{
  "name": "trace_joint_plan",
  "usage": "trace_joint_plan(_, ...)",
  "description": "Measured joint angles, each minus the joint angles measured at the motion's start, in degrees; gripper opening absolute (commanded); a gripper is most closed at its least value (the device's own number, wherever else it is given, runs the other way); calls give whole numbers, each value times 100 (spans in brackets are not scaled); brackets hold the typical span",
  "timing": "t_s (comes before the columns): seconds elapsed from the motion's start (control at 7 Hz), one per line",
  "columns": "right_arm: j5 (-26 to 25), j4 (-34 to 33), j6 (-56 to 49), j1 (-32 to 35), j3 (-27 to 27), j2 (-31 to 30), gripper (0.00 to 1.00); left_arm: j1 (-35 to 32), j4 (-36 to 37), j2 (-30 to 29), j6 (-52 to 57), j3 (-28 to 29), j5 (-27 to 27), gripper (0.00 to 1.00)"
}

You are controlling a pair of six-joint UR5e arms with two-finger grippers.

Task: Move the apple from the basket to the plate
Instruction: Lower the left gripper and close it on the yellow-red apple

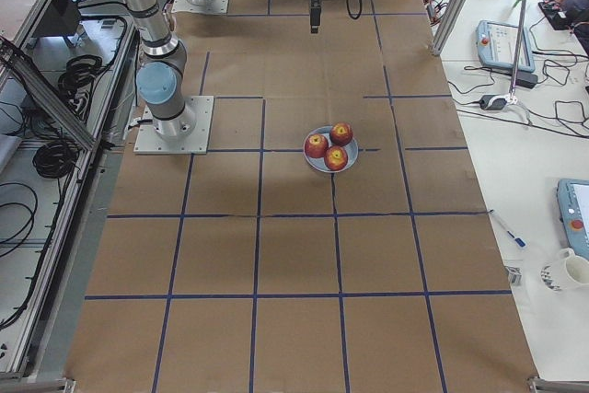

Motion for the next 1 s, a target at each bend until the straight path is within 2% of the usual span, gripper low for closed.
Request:
trace_joint_plan(0.57,2,-1,0,0,0,0,100,29,40,-223,-20,-102,228,98)
trace_joint_plan(0.71,2,3,0,0,0,0,100,52,147,-263,-21,-165,253,87)
trace_joint_plan(0.86,0,5,0,0,0,0,100,70,254,-320,-15,-197,262,57)
trace_joint_plan(1.0,-2,4,0,0,0,0,100,73,309,-373,-19,-204,282,49)
